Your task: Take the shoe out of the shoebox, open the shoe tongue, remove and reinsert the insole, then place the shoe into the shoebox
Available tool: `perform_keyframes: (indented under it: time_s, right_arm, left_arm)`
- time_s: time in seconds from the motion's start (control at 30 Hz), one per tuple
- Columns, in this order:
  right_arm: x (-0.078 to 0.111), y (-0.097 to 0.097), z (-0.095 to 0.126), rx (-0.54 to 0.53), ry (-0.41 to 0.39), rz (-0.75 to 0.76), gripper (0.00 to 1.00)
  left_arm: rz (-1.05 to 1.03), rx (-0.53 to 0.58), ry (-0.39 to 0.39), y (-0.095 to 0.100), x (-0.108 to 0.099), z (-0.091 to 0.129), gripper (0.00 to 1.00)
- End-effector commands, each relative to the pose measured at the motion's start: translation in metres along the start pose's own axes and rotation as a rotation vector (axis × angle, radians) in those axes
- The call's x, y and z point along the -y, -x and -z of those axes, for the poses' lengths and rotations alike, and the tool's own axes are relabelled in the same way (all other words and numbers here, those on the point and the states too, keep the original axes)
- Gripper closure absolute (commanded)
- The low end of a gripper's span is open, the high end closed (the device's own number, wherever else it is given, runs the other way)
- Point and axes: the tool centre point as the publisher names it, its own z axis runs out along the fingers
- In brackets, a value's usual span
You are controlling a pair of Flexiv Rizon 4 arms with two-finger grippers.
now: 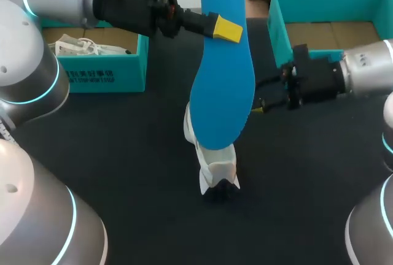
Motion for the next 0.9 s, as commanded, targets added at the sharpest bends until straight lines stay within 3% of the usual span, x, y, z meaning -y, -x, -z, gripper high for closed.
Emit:
perform_keyframes:
  time_s: [0.03,0.1,0.13,0.43,0.63,0.7,0.9]
  right_arm:
    - [0.001,-0.006,0.014,-0.036,-0.04,-0.027,0.0]
    - [-0.001,-0.01,0.015,-0.049,-0.034,-0.042,0.0]
    - [-0.002,-0.011,0.016,-0.089,0.008,-0.046,0.0]
    - [-0.002,-0.011,0.016,-0.089,0.008,-0.046,0.0]
    - [-0.002,-0.011,0.016,-0.089,0.008,-0.046,0.0]
    - [-0.002,-0.011,0.016,-0.089,0.008,-0.046,0.0]
    - [-0.002,-0.011,0.016,-0.089,0.008,-0.046,0.0]
  left_arm:
    - [0.001,0.0,0.001,0.001,0.0,-0.001,1.0]
    - [0.001,0.0,0.001,0.001,0.0,-0.001,1.0]
    - [0.001,0.0,0.001,0.001,0.0,-0.001,1.0]
    - [0.001,0.0,0.001,0.001,0.0,-0.001,1.0]
    - [-0.372,0.085,-0.077,0.027,-0.013,0.007,1.0]
    - [-0.44,0.099,-0.137,0.033,-0.01,0.009,1.0]
    - [-0.95,0.234,-0.209,0.063,-0.006,0.012,1.0]
